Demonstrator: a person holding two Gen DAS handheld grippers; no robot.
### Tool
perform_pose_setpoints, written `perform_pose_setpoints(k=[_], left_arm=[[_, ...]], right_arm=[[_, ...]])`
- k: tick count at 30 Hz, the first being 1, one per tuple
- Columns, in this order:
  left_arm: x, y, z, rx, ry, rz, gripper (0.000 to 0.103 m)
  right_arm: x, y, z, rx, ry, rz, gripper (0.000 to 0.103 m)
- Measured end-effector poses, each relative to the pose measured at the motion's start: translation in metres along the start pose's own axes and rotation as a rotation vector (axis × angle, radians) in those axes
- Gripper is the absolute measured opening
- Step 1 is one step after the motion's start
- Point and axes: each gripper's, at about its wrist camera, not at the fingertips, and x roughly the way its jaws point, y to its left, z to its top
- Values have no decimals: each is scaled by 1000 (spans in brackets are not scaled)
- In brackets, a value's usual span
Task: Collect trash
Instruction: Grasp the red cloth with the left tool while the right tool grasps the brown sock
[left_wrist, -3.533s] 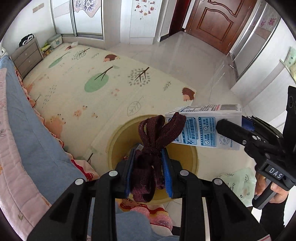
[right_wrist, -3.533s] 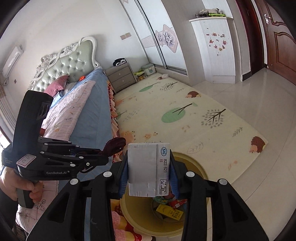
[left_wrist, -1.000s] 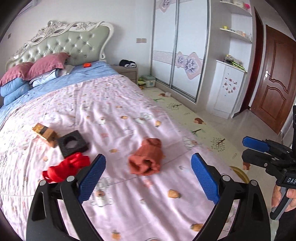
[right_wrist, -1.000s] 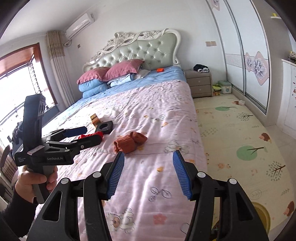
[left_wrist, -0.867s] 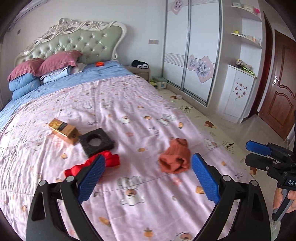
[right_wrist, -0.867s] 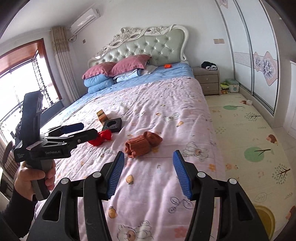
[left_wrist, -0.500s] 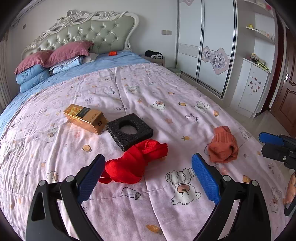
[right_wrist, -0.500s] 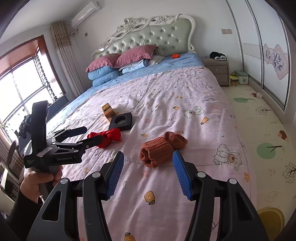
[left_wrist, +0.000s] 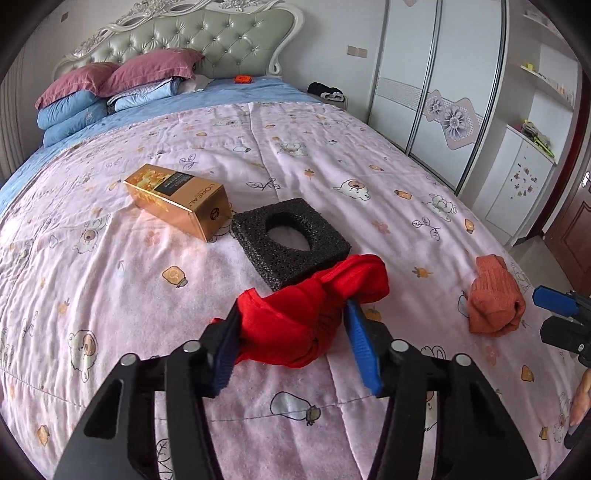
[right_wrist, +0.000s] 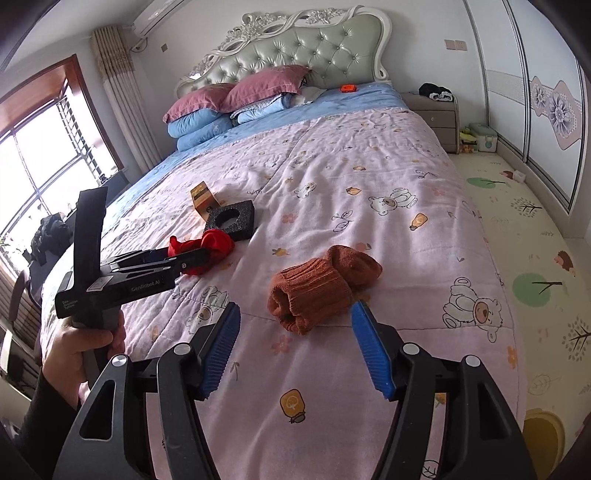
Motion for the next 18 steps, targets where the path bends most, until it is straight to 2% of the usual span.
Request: perform_pose_setpoints(k=[4, 15, 16, 18], left_arm=[[-6, 7, -4, -35, -22, -44, 46], [-34, -3, -15, -39, -117, -109, 45], [-35, -3, -16, -40, -120, -116, 45], [-35, -4, -16, -39, -121, -122, 45]], right_arm=[[6, 6, 4, -15, 8, -14, 66], [36, 4, 13, 9, 49, -68, 66], [39, 3, 14, 9, 59, -83, 66], [44, 4, 16, 2, 78, -101, 58]])
